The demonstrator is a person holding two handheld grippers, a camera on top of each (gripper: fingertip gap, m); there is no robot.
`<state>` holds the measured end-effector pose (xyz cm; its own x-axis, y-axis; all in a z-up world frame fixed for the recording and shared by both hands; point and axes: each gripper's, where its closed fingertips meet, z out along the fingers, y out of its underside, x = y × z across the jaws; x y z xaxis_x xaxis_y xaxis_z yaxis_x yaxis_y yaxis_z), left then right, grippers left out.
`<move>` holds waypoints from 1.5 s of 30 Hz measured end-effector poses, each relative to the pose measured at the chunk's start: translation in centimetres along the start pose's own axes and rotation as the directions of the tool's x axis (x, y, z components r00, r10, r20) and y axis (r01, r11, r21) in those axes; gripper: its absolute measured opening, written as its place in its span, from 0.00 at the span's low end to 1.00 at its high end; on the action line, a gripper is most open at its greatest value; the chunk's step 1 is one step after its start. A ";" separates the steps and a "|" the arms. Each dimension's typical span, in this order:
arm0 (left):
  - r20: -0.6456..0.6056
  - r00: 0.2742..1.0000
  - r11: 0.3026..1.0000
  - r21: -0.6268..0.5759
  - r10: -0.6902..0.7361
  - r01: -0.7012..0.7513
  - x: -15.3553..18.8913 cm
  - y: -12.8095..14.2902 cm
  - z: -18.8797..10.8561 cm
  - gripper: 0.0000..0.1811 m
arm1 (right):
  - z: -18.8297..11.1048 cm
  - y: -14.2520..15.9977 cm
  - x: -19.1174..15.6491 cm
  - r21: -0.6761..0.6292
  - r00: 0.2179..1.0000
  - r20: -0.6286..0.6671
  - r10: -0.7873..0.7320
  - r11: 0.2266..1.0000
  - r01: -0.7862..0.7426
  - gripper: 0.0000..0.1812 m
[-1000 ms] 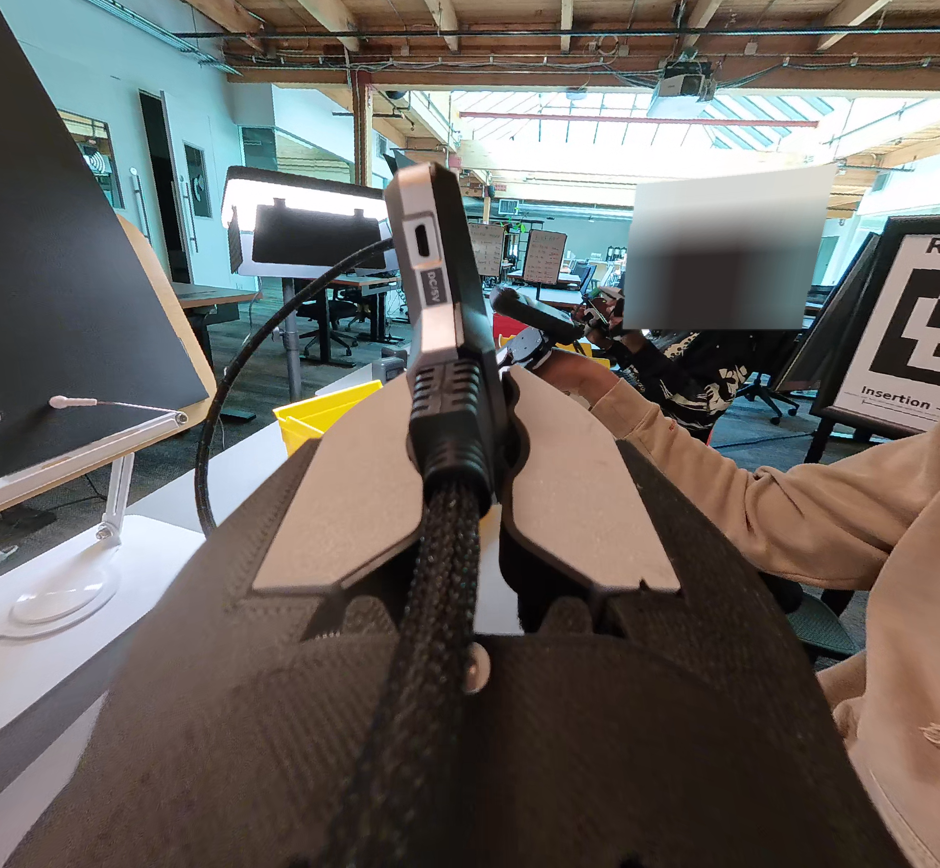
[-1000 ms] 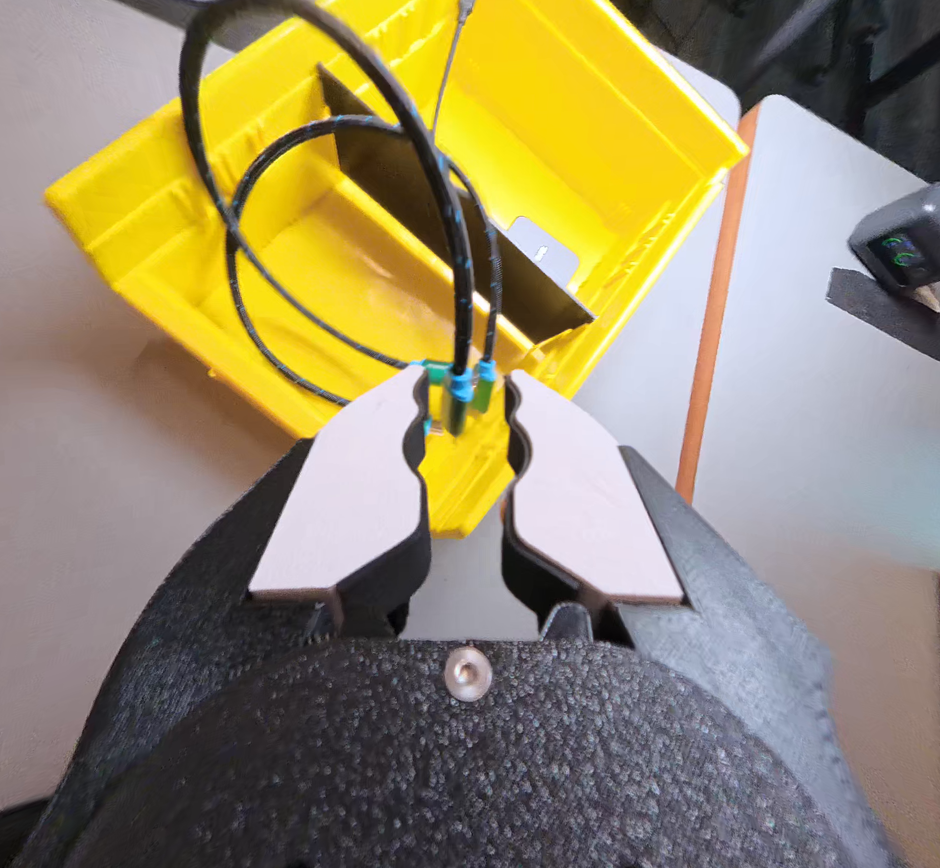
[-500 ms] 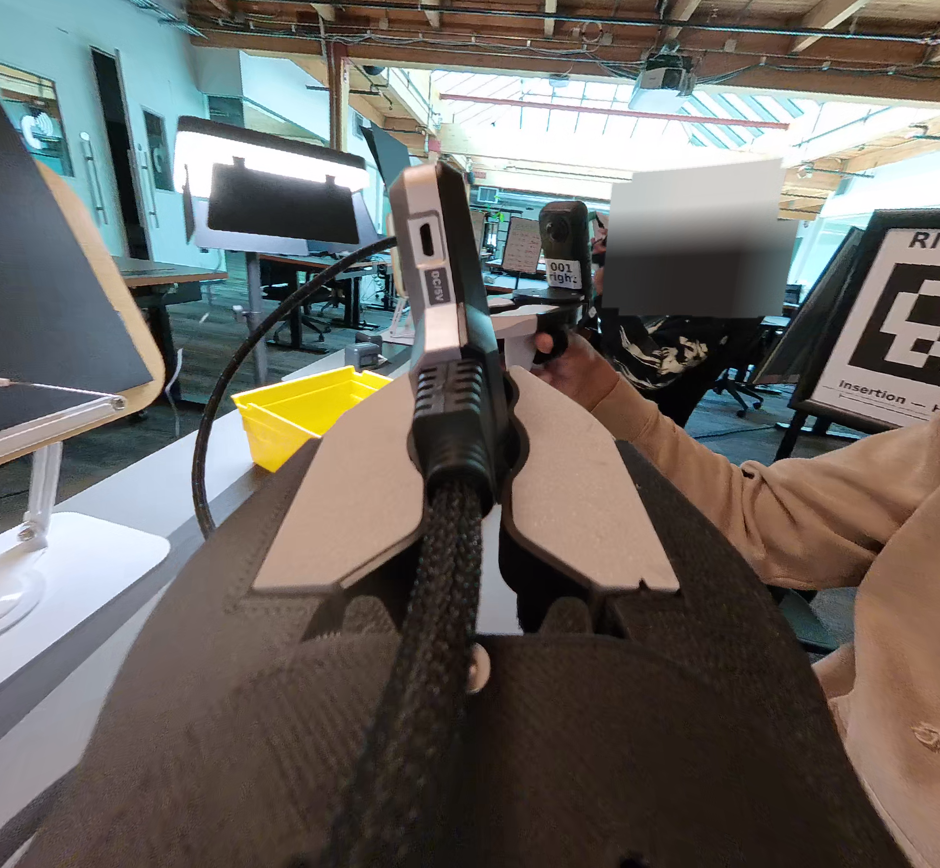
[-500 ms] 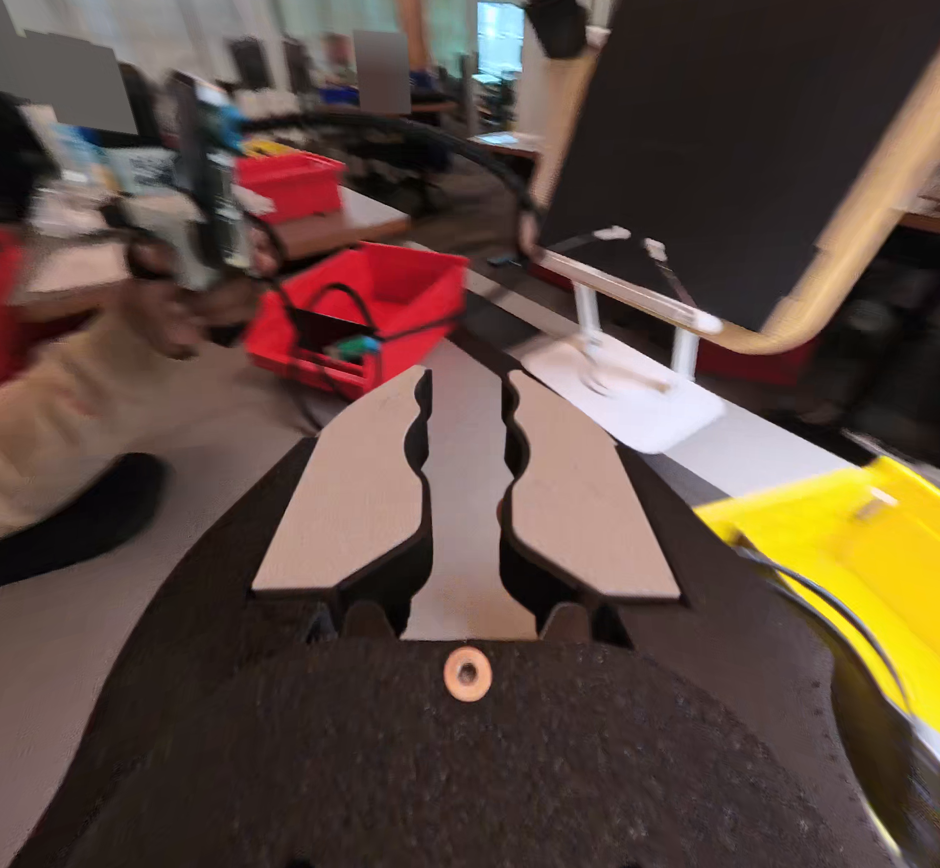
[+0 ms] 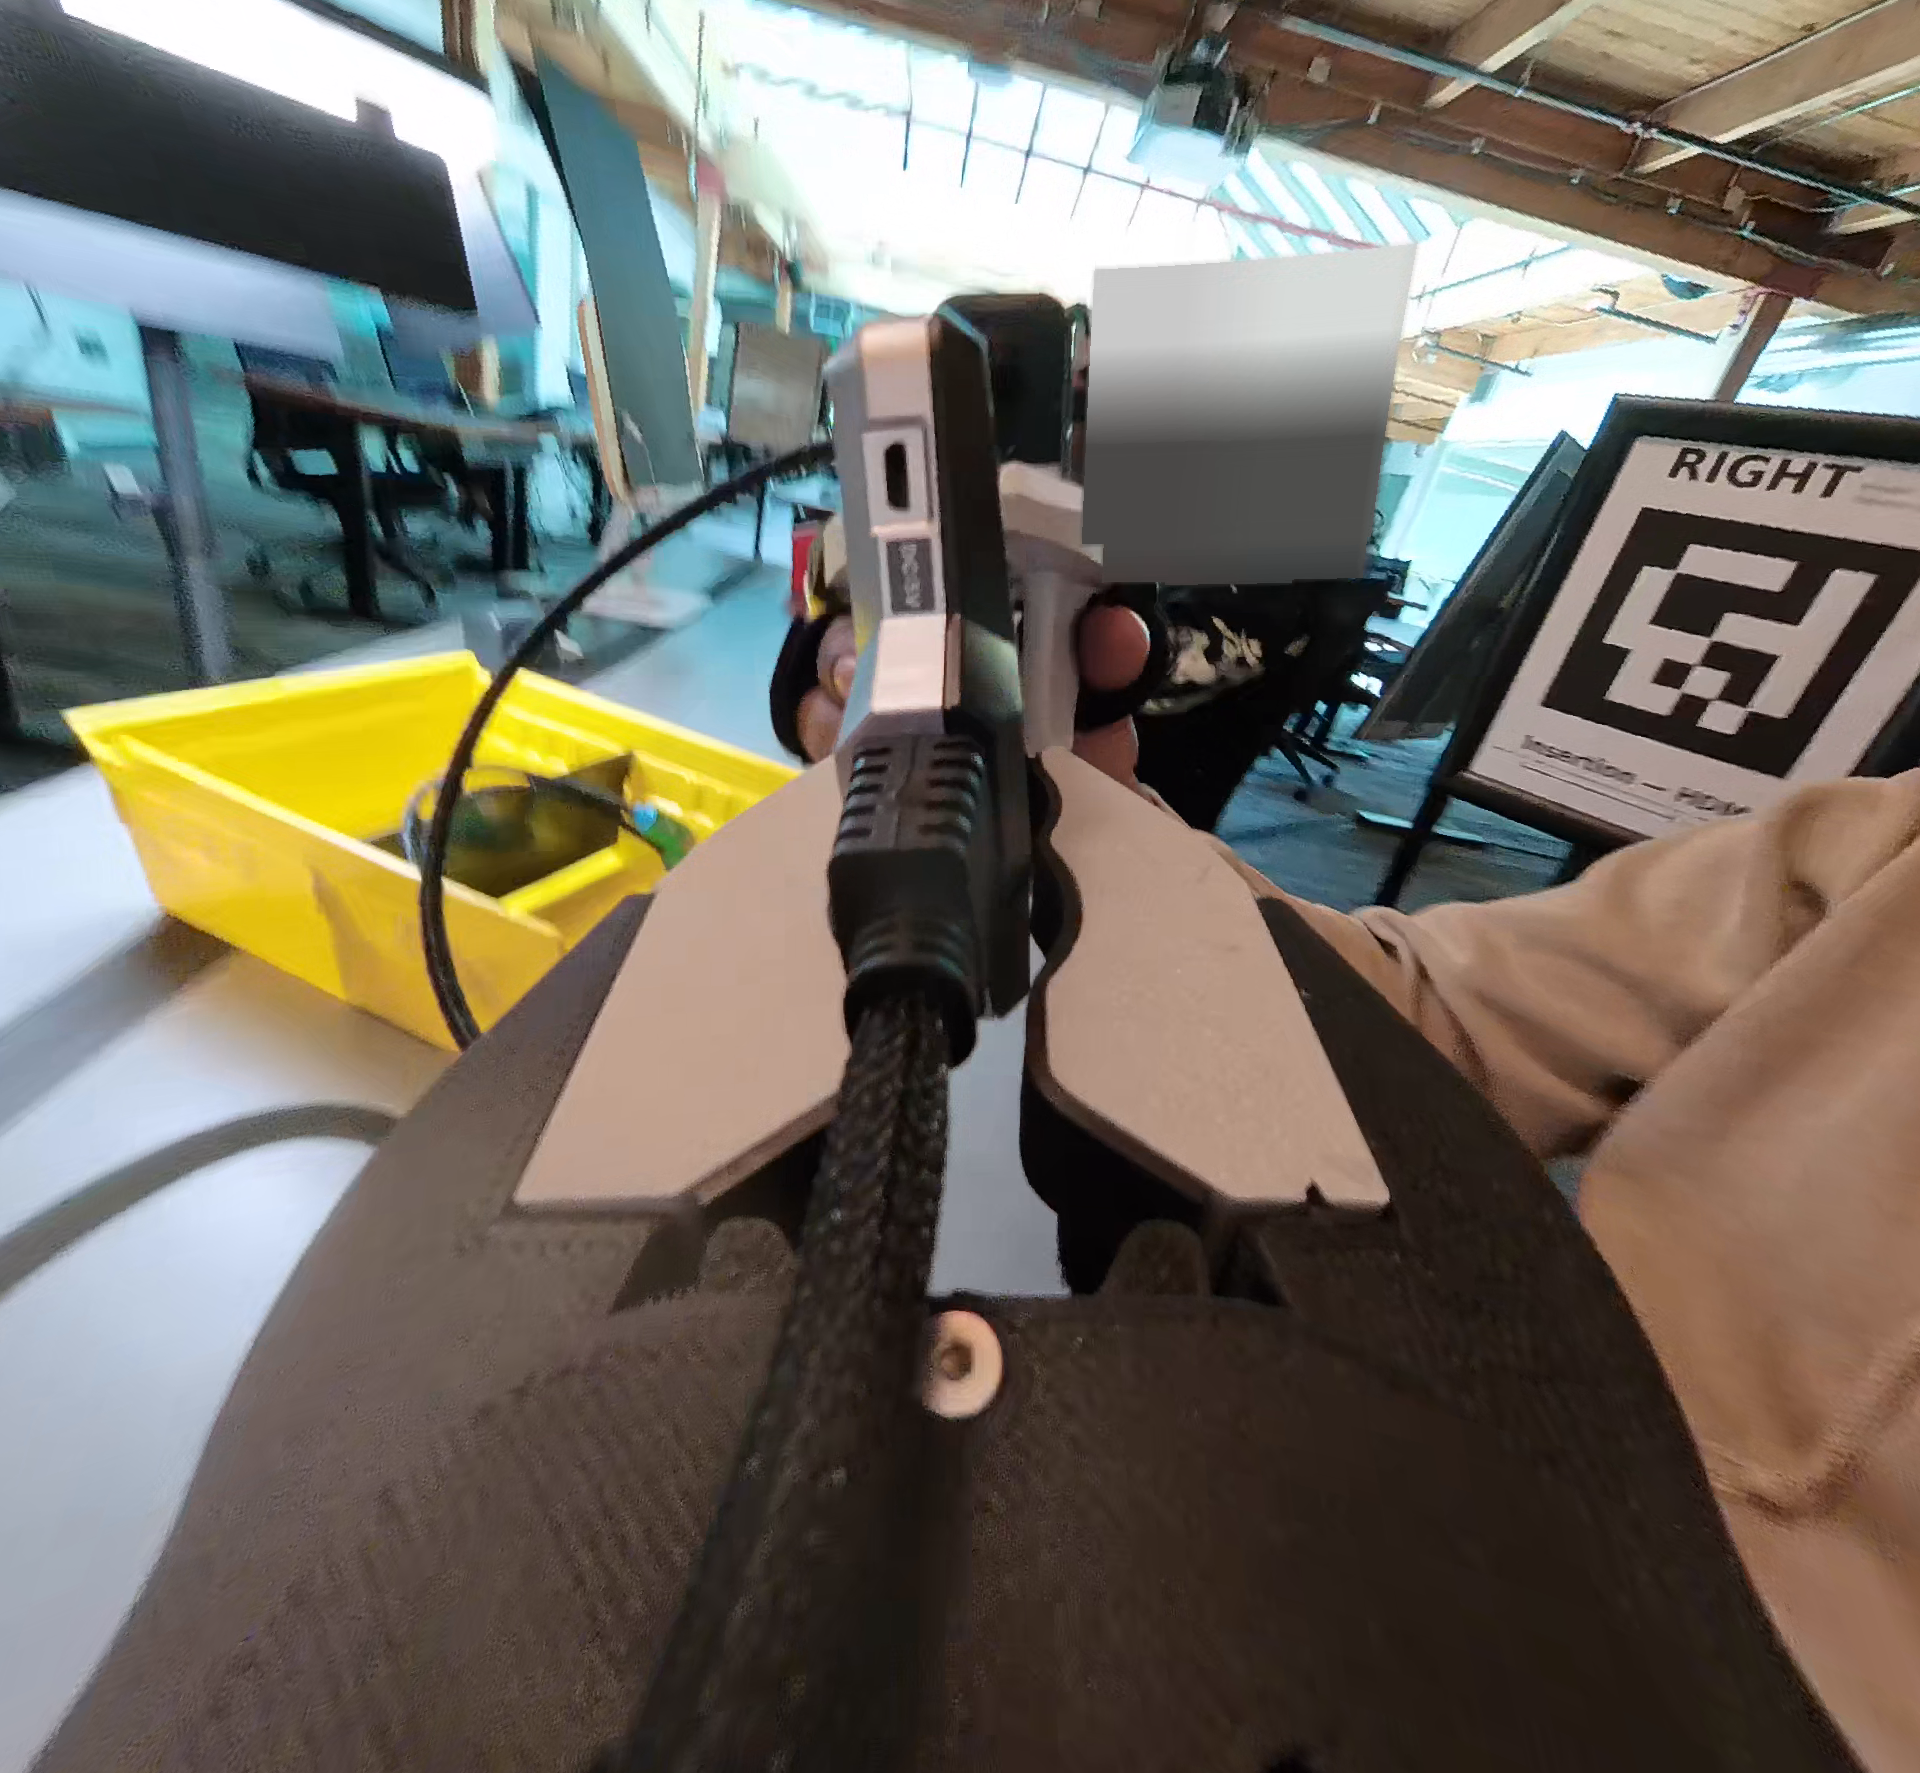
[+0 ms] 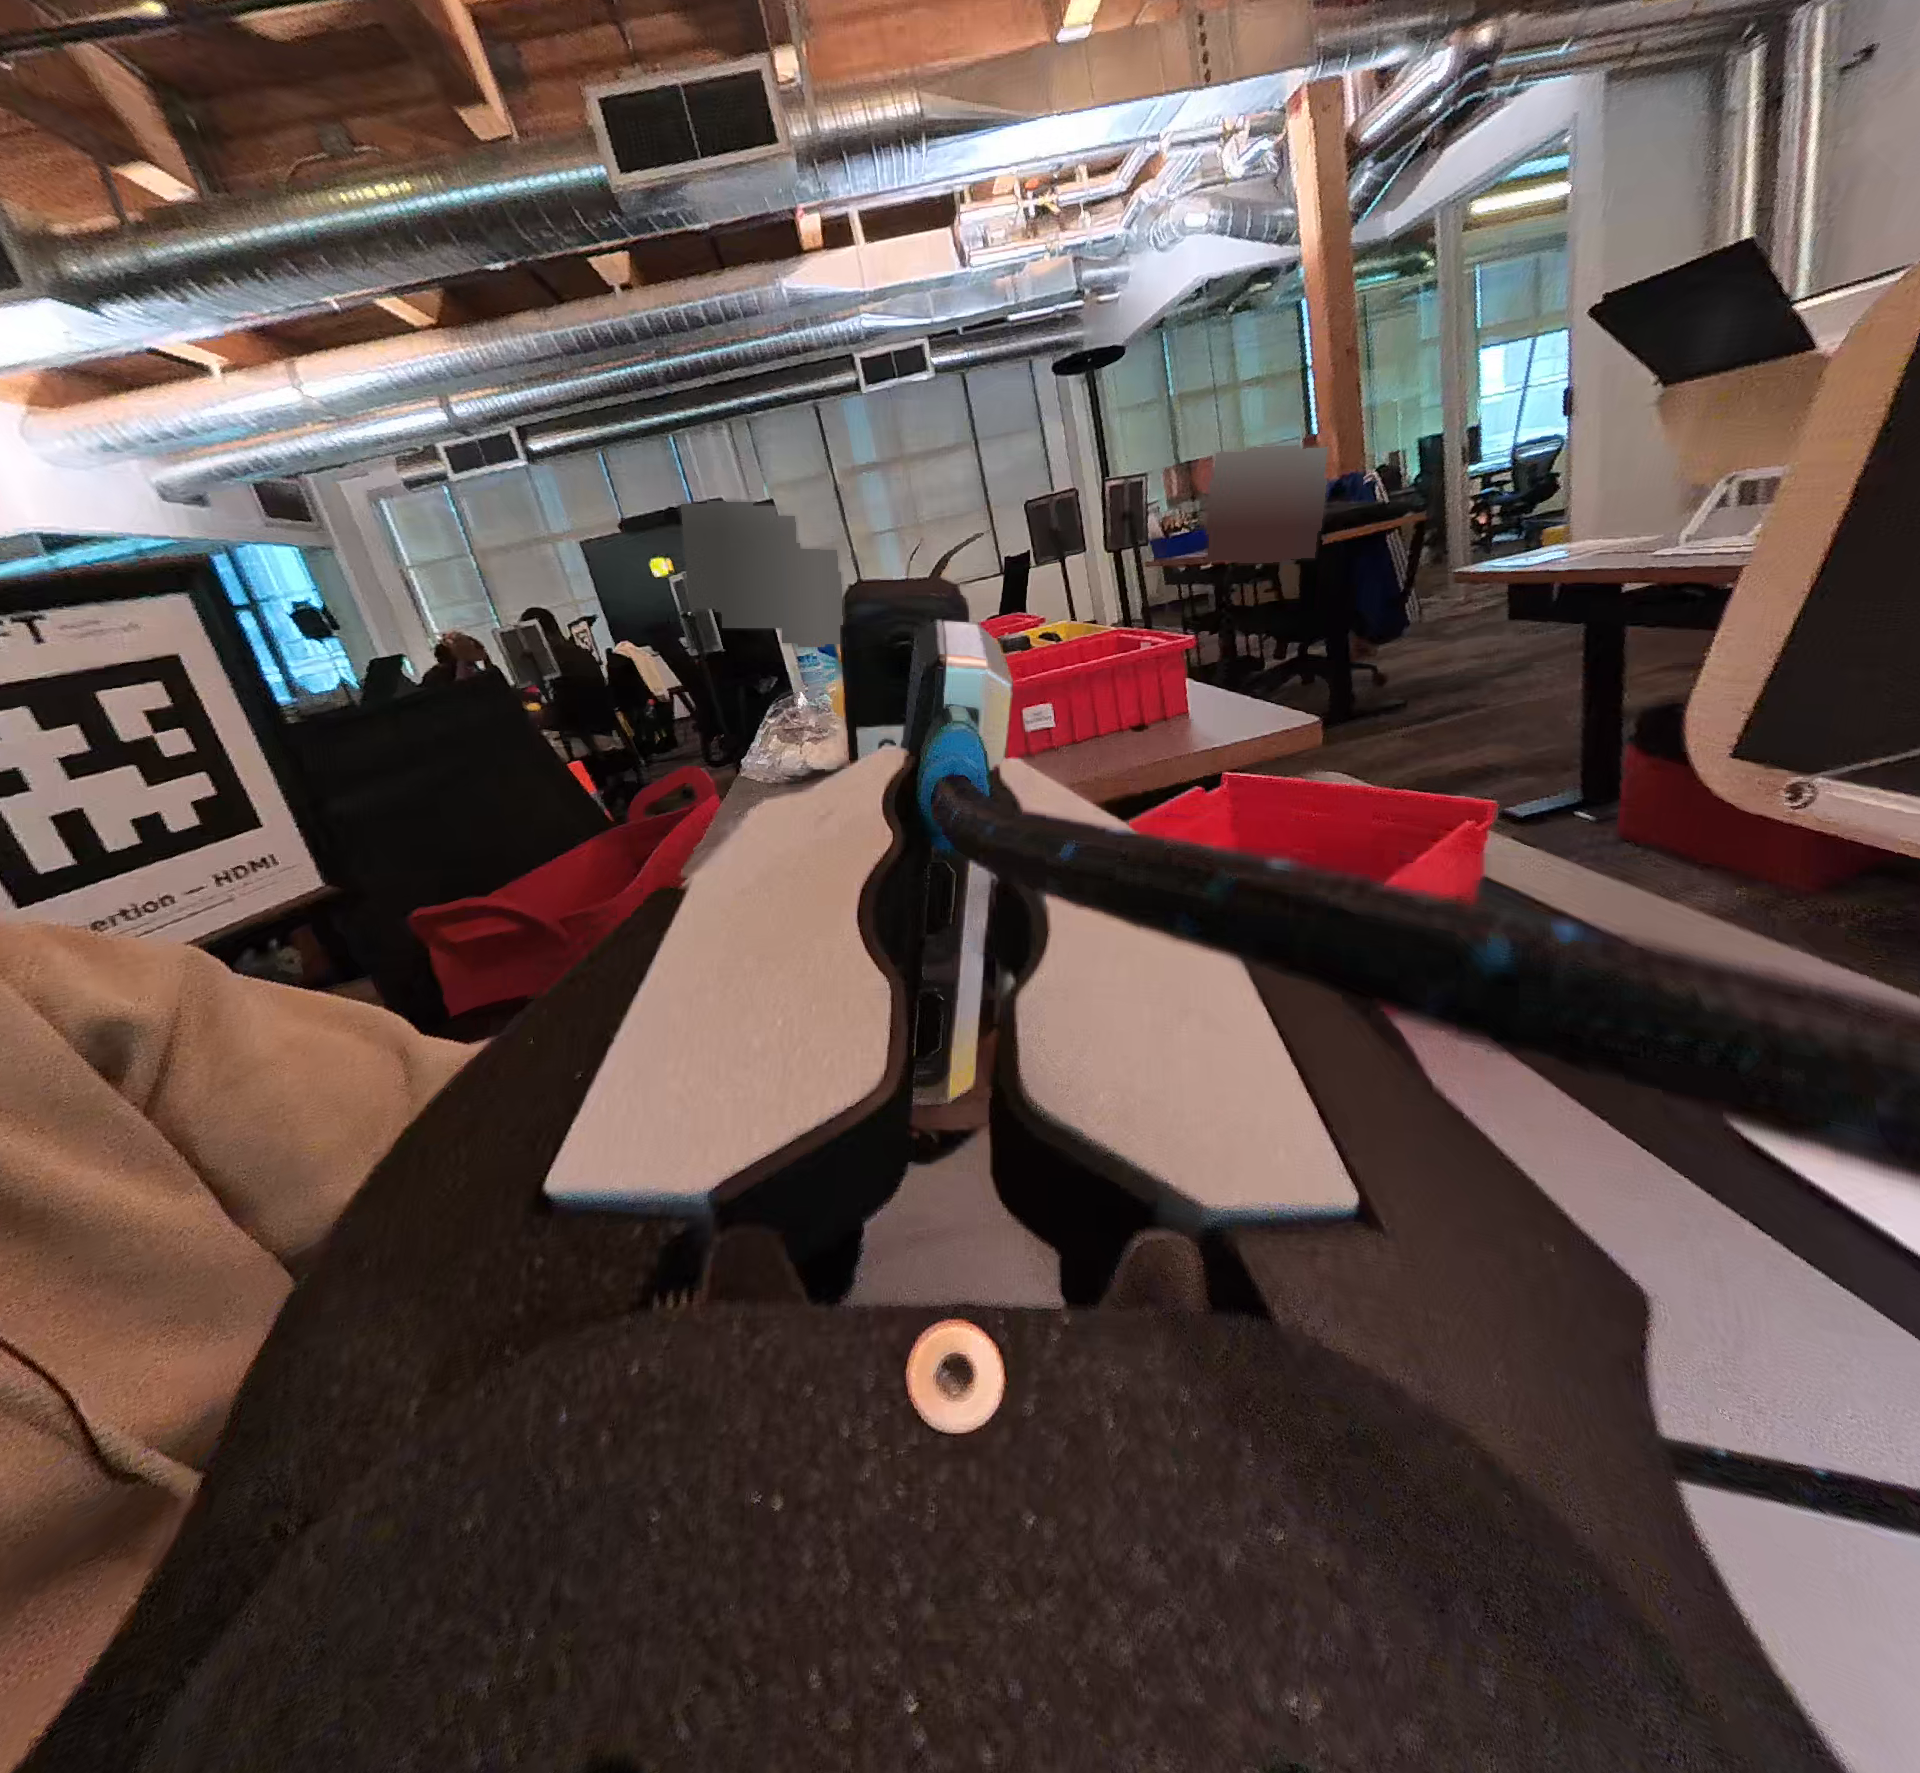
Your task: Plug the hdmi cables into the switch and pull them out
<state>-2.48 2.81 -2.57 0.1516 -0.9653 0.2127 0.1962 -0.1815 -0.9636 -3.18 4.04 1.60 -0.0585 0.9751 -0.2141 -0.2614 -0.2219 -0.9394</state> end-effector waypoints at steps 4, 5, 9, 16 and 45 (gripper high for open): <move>-0.104 0.971 0.922 -0.348 -0.215 0.167 1.5 4.0 -1.4 0.21 | -1.6 -0.6 0.9 -0.011 1.000 -0.010 -0.029 1.000 0.029 0.06; -0.150 0.961 0.887 -0.438 -0.231 0.145 2.6 5.1 -2.1 0.16 | -2.2 -0.7 1.2 -0.014 1.000 -0.008 -0.024 1.000 0.023 0.06; -0.218 0.975 0.858 -0.507 -0.036 -0.082 5.3 4.6 -3.6 0.15 | -4.3 -0.7 2.7 -0.053 0.998 -0.035 -0.055 0.997 0.054 0.06; 0.170 0.964 0.939 -0.313 0.202 -0.142 0.3 -0.9 -4.0 0.23 | -2.6 2.6 1.2 -0.182 0.993 0.067 -0.097 0.977 0.107 0.06; 0.078 0.992 0.878 -0.477 0.097 -0.048 0.1 3.8 -1.8 0.12 | -1.9 6.7 -0.7 -0.310 0.958 0.239 -0.160 0.922 0.232 0.06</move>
<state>-3.52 1.67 -6.46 0.2453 -0.9607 0.1302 -0.2968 -0.2023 -0.9333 -3.07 1.91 -5.10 -0.2442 0.9697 0.0095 0.0446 0.0210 -0.9988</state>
